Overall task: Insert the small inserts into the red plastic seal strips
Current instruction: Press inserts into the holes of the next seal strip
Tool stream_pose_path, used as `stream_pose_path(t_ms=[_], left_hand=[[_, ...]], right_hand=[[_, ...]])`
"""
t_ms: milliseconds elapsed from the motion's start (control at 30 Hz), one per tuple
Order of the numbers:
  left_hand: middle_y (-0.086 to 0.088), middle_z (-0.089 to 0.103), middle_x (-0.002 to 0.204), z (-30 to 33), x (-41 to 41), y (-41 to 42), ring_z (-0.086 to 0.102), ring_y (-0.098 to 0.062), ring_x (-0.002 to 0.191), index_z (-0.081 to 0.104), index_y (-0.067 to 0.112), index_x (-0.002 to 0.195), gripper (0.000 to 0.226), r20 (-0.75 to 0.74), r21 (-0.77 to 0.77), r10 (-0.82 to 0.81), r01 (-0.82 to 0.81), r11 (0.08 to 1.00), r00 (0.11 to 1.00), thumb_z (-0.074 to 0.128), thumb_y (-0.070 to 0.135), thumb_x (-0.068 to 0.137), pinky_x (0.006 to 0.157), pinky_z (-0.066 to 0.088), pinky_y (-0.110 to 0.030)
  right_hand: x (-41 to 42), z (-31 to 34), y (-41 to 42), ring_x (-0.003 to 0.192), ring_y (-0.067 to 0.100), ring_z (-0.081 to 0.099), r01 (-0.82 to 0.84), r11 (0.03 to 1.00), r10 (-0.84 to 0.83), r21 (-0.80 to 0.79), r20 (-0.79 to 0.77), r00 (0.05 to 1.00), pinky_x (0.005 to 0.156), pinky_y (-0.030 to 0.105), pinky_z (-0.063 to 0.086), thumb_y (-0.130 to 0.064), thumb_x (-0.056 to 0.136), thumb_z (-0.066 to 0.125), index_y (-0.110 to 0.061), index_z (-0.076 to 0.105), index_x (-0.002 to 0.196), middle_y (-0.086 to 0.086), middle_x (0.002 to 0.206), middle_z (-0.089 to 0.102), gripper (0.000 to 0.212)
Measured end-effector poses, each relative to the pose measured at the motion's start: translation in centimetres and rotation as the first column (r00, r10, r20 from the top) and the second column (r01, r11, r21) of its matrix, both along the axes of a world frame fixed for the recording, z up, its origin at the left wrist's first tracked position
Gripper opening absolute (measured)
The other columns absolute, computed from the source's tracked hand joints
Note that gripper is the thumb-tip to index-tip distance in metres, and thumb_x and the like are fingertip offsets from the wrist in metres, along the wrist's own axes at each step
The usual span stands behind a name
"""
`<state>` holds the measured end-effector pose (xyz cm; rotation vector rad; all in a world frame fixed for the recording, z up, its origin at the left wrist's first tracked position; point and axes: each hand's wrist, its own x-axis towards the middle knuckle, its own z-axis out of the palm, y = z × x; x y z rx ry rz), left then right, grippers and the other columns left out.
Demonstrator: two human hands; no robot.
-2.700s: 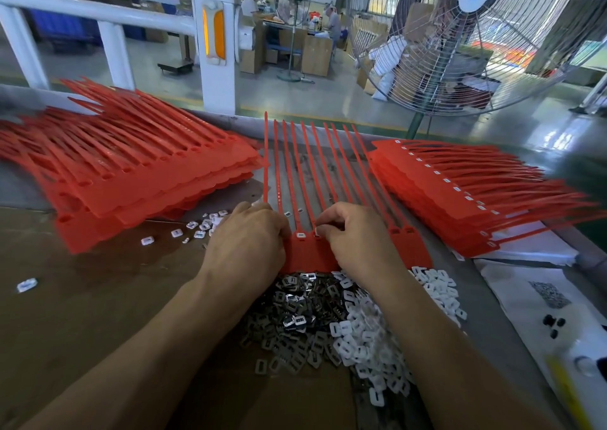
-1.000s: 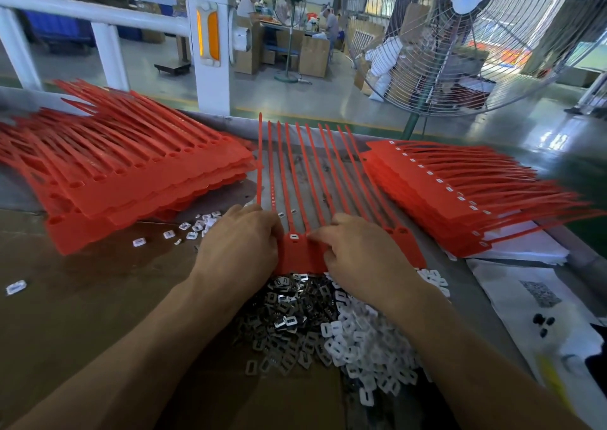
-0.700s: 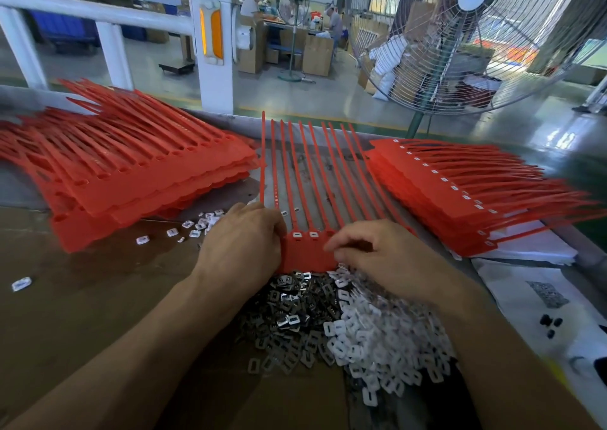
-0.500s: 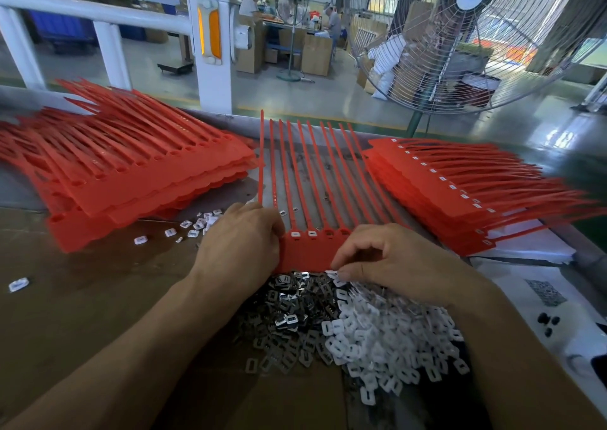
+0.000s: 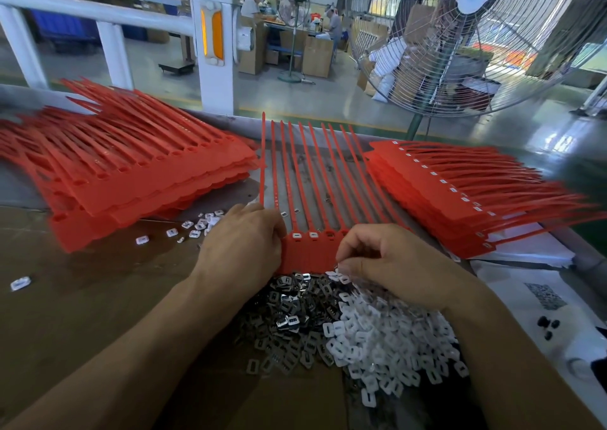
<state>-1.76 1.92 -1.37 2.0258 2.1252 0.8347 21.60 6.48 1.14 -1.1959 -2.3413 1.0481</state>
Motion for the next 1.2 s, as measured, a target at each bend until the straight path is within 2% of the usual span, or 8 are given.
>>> stream_pose_path(t_ms=[100, 200, 300, 433, 700, 933, 1200], left_hand=[[0.006, 0.064, 0.106, 0.0, 0.0, 0.0, 0.053, -0.019, 0.11, 0.072, 0.027, 0.102, 0.025, -0.004, -0.008, 0.003, -0.003, 1.0, 1.0, 0.05, 0.018, 0.095, 0.094, 0.047, -0.039], [0.006, 0.064, 0.106, 0.0, 0.1, -0.1, 0.053, -0.02, 0.11, 0.071, 0.028, 0.102, 0.025, -0.009, -0.013, 0.006, -0.006, 1.0, 1.0, 0.049, 0.019, 0.095, 0.092, 0.047, -0.038], [0.006, 0.063, 0.105, 0.1, 0.1, -0.1, 0.052, -0.02, 0.109, 0.071, 0.028, 0.101, 0.024, -0.009, -0.013, 0.011, -0.011, 1.0, 1.0, 0.049, 0.019, 0.095, 0.091, 0.047, -0.038], [0.005, 0.063, 0.106, 0.0, 0.1, -0.1, 0.053, -0.021, 0.109, 0.071, 0.028, 0.101, 0.024, -0.008, -0.019, 0.009, -0.009, 1.0, 1.0, 0.049, 0.019, 0.096, 0.092, 0.047, -0.039], [0.004, 0.064, 0.107, 0.0, 0.1, -0.1, 0.053, -0.022, 0.108, 0.07, 0.028, 0.102, 0.024, -0.016, -0.016, 0.008, -0.009, 1.0, 1.0, 0.048, 0.021, 0.096, 0.09, 0.047, -0.038], [0.005, 0.063, 0.106, -0.1, 0.2, -0.1, 0.052, -0.021, 0.106, 0.07, 0.028, 0.102, 0.022, -0.019, -0.006, 0.009, -0.009, 1.0, 1.0, 0.049, 0.022, 0.095, 0.089, 0.048, -0.038], [0.006, 0.062, 0.102, -0.2, 0.1, -0.1, 0.052, -0.02, 0.103, 0.07, 0.027, 0.099, 0.02, -0.014, 0.005, 0.011, -0.011, 1.0, 1.0, 0.05, 0.023, 0.095, 0.087, 0.048, -0.039]], right_hand=[[-0.3, -0.8, 0.5, 0.081, 0.005, 0.068, 0.143, 0.986, -0.133, 0.085, -0.109, 0.985, 0.07, 0.019, 0.053, -0.024, 0.096, 0.074, -0.032, 0.073, 0.092, -0.01, 0.088, 0.073, 0.009], [-0.9, -1.8, 1.0, 0.082, 0.003, 0.068, 0.255, 0.961, -0.232, 0.108, -0.19, 0.954, 0.062, 0.011, 0.05, -0.022, 0.096, 0.073, -0.032, 0.075, 0.092, -0.01, 0.089, 0.073, 0.01], [-1.5, -2.5, 1.5, 0.084, -0.004, 0.067, 0.312, 0.941, -0.285, 0.128, -0.195, 0.939, 0.066, 0.006, 0.044, -0.022, 0.096, 0.074, -0.031, 0.076, 0.096, -0.017, 0.089, 0.073, 0.009], [-2.6, -2.9, 2.0, 0.085, -0.013, 0.063, 0.353, 0.914, -0.317, 0.203, -0.188, 0.93, 0.067, 0.0, 0.041, -0.018, 0.096, 0.073, -0.033, 0.073, 0.1, -0.017, 0.091, 0.071, 0.015], [-3.4, -3.2, 2.4, 0.089, -0.02, 0.058, 0.354, 0.89, -0.329, 0.289, -0.131, 0.935, 0.067, -0.004, 0.04, -0.015, 0.095, 0.073, -0.027, 0.075, 0.103, -0.02, 0.091, 0.068, 0.015], [-3.5, -3.2, 2.6, 0.083, -0.031, 0.051, 0.309, 0.896, -0.298, 0.32, -0.085, 0.951, 0.065, -0.006, 0.037, -0.016, 0.097, 0.071, -0.022, 0.076, 0.108, -0.026, 0.087, 0.062, 0.013], [-3.6, -3.0, 2.5, 0.089, -0.013, 0.06, 0.296, 0.897, -0.3, 0.328, -0.04, 0.953, 0.069, 0.001, 0.041, -0.024, 0.098, 0.07, -0.027, 0.076, 0.11, -0.021, 0.097, 0.069, 0.013]])
